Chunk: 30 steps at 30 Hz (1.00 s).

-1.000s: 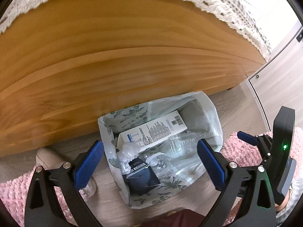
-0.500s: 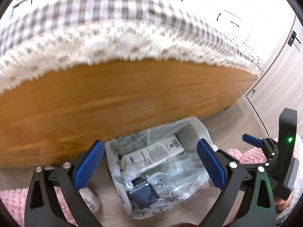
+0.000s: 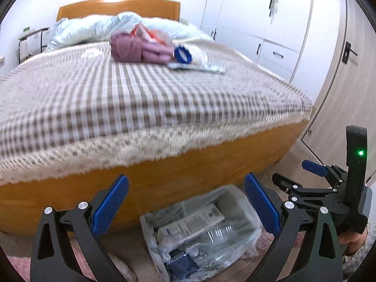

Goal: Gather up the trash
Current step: 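Raise both open tools from the bin and move toward the bed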

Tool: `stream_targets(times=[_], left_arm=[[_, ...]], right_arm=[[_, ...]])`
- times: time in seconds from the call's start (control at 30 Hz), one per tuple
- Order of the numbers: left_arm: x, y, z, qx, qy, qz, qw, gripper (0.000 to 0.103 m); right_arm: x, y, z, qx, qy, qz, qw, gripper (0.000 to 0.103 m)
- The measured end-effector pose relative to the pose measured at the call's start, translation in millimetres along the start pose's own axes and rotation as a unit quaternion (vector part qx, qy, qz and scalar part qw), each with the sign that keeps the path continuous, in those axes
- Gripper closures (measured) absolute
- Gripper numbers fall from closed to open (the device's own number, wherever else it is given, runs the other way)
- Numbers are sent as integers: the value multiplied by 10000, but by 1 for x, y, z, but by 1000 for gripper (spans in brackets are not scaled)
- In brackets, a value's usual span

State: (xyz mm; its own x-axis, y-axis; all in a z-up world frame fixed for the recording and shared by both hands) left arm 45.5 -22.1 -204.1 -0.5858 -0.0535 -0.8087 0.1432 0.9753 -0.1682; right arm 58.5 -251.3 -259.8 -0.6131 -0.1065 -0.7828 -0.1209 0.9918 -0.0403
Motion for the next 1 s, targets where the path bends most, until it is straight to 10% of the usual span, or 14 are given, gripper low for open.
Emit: stream_targets(times=[1.0], left_arm=[[-89, 24, -18, -159, -982, -116, 9950, 8]], right_arm=[[-105, 1, -26, -106, -1299, 147, 9914, 15]])
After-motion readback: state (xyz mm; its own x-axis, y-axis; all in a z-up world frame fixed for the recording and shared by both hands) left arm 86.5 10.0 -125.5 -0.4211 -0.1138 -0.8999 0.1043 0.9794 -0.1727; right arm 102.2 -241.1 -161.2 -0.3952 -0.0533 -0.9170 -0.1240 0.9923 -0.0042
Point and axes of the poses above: each gripper's, at about its wrist camera, not at the fingertips, and z roughly the way its jaws point, y to its left, x to its underside, the point moved 7 cm from there along z, roughly the way its jaws point, and after that the axes turned 4 degrees about -y, right-handed, at the moved point
